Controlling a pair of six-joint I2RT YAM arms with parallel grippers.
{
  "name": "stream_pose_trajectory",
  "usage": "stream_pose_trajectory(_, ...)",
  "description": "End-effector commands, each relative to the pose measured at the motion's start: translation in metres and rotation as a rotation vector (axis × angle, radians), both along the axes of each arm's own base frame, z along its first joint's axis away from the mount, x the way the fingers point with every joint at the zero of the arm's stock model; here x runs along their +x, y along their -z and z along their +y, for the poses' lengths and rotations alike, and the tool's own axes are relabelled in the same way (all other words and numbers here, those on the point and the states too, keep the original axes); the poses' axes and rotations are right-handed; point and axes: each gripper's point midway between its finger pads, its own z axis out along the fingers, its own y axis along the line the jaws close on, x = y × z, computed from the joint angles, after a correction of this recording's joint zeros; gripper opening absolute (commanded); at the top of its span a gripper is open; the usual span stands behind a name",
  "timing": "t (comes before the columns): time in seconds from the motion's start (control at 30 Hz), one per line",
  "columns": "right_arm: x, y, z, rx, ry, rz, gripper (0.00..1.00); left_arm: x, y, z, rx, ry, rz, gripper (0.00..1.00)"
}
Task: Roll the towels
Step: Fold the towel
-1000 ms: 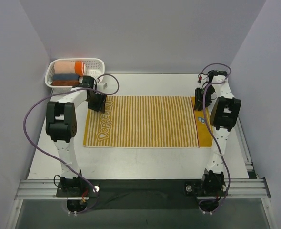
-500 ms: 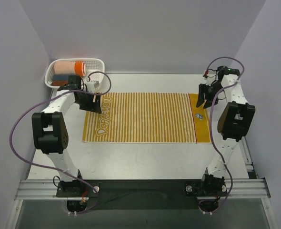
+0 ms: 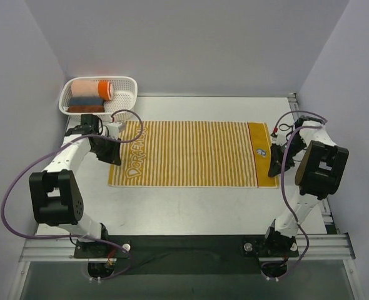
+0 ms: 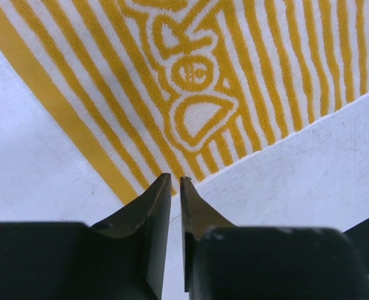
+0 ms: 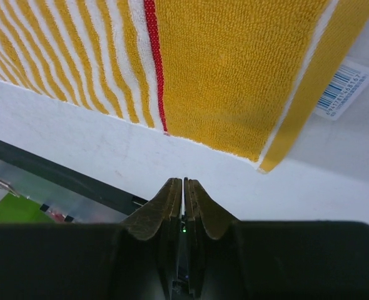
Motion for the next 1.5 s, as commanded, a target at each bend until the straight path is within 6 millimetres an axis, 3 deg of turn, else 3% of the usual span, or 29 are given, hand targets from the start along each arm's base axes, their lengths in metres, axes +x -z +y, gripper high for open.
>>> stream_pose_trajectory(0.0, -0.004, 0.0, -0.002, -0.005, 0.006, 0.008, 0.08, -0.011, 0.014, 0.005, 0.022, 0.005, 0.051, 0.2)
stream_pose_trajectory(0.07, -0.004, 0.007, -0.009, -0.048, 0.01, 0.018, 0.06, -0.015, 0.022, 0.005, 0.027, 0.007, 0.082, 0.13)
stream_pose_trajectory(0.27, -0.017, 0.022, -0.024, -0.138, 0.002, 0.075, 0.03, -0.022, 0.038, 0.003, 0.003, -0.002, 0.142, 0.06)
stream_pose_trajectory(0.67, -0.036, 0.057, -0.043, -0.262, -0.019, 0.167, 0.01, -0.024, 0.043, -0.007, -0.074, -0.025, 0.193, 0.05)
stream_pose_trajectory(0.9, -0.032, 0.059, -0.048, -0.293, 0.0, 0.163, 0.0, -0.033, 0.044, -0.009, -0.096, -0.018, 0.227, 0.04)
stream_pose_trajectory(1.2, -0.032, 0.058, -0.045, -0.306, -0.028, 0.18, 0.0, -0.037, 0.059, 0.011, -0.021, -0.047, 0.282, 0.02)
stream_pose_trajectory(1.47, -0.025, 0.059, -0.046, -0.341, -0.072, 0.182, 0.0, -0.045, 0.08, 0.042, 0.088, -0.094, 0.344, 0.0)
